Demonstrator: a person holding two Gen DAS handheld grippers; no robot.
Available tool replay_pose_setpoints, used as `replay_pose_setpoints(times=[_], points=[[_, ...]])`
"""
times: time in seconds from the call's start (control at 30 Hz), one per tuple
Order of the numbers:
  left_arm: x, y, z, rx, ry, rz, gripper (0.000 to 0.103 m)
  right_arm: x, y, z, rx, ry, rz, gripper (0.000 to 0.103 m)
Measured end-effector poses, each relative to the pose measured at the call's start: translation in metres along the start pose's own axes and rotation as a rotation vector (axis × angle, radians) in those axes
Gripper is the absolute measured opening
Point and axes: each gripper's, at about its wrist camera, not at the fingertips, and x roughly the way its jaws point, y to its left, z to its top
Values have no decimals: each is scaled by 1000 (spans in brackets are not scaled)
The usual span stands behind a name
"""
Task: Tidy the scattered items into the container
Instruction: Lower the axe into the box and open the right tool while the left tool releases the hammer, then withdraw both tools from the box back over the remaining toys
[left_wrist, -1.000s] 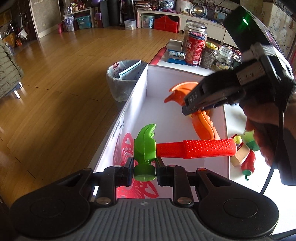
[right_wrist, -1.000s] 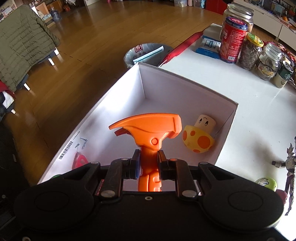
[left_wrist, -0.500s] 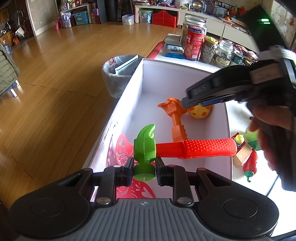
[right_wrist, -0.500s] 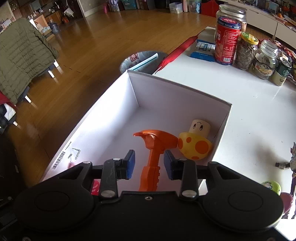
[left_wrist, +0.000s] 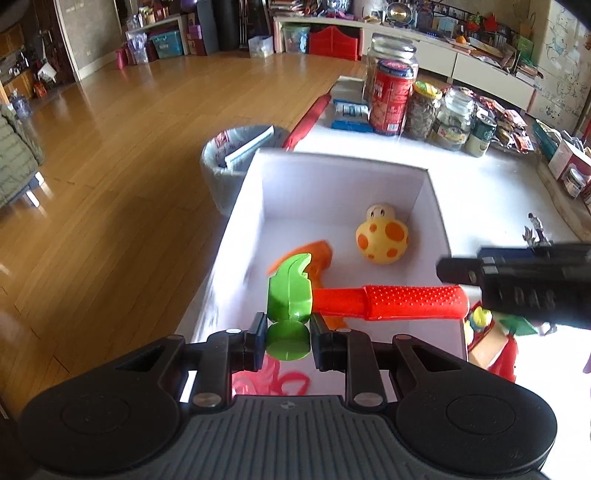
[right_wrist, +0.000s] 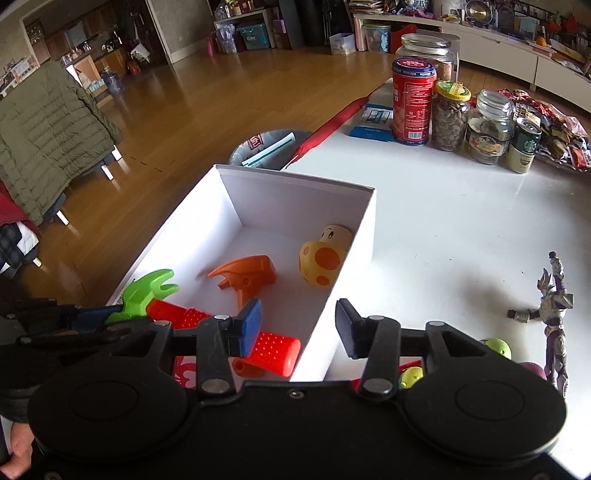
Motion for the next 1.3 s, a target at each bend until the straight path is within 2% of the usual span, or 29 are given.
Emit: replay_pose_setpoints(times=[0.23,0.53,0.63,0.7,0.73,0.77,0.8,0.83,0.87,0.93,1.07,1.13,1.23,1.3], points=[[-5,-8,9,-17,-35,-25,25,-5,-12,-6,22,-6,3,46],[-38,-13,19,-25,-104,-95,24,-11,-21,-16,47,-5,18,47],[-38,-21,27,-11,-88,-130,25,-12,-24,-19,47,9,18,47],[-30,-29,29,23,-69,-101,25,-12,-29,-22,43,21,12,48],[-26,-32,28,33,-65,-82,29,-11,-31,-24,43,32,6,51],[-22,-35,27,39,-59,-70,46,-10,-33,-26,44,42,-1,53],[-18,-36,25,46,-52,-69,57,-10,-35,-28,42,47,-10,54],[-16,-37,23,51,-51,-70,74,-11,-37,-31,34,49,-24,54],[-13,-37,19,58,-50,-67,81,-12,-39,-34,29,47,-38,61],[-10,-36,14,63,-43,-52,82,-15,-42,-40,28,51,-57,68],[-3,-23,5,37,-22,-60,84,-33,-48,-55,6,2,-75,69],[1,-14,3,17,-11,-49,84,-45,-58,-66,46,-16,-72,70],[5,0,5,-15,-1,0,87,-45,-59,-82,-21,49,-166,72],[8,9,5,-34,5,33,88,-40,-54,-94,-68,107,-194,72]])
